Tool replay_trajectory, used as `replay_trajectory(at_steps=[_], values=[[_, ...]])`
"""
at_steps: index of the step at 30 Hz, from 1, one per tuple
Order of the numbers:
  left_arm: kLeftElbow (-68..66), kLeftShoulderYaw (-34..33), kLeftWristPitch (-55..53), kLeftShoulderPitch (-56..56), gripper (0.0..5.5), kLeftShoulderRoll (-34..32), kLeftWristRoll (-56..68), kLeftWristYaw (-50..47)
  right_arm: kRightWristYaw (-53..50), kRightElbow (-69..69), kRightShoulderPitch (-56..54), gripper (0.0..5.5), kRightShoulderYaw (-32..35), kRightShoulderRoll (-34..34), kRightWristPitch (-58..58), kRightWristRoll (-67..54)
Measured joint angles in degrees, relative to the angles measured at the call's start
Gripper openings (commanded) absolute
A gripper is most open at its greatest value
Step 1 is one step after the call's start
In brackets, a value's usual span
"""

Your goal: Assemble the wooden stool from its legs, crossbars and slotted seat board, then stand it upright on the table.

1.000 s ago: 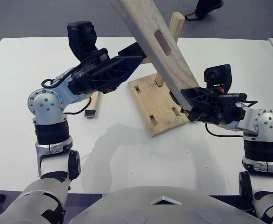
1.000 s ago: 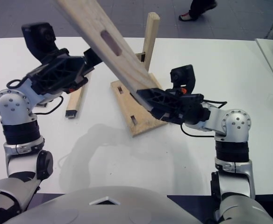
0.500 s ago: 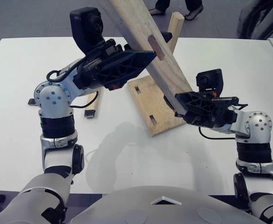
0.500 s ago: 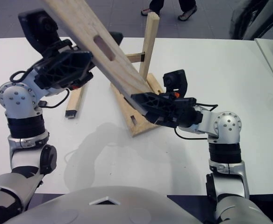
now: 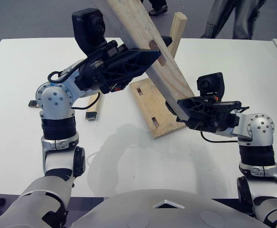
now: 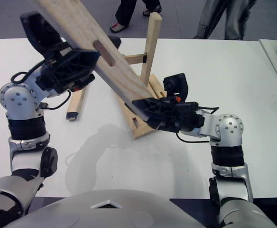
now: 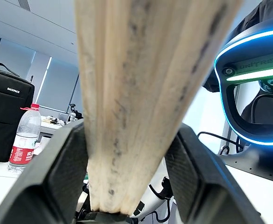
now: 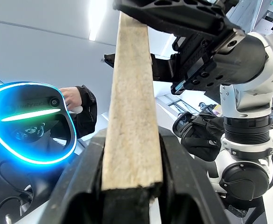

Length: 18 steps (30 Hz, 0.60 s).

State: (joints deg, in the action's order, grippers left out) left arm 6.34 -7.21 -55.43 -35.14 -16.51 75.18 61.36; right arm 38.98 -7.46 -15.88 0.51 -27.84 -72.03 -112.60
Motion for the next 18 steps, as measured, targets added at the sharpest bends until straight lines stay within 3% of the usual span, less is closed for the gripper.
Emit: replay_trajectory(at_steps=[9,14,18], values=[[-4.2,-4.8,2.7,-0.3,2.2,-3.3,-1.3,0.3,-6.4,0.0,2.0,2.91,1.9,-1.3,2.6,-0.1],[-5.5,-7.6,8.9,0.9,2.2,-8.5,-9.4,-0.7,-12.5,-2.6,7.2,3.79,5.8,-5.8,5.9,-0.1],[-4.6,-5.4,16.5,7.3,2.19,-12.4,-21.5,-0.6,-17.5,-3.9,10.1,4.36,9.2,-7.5,11.3,5.1]])
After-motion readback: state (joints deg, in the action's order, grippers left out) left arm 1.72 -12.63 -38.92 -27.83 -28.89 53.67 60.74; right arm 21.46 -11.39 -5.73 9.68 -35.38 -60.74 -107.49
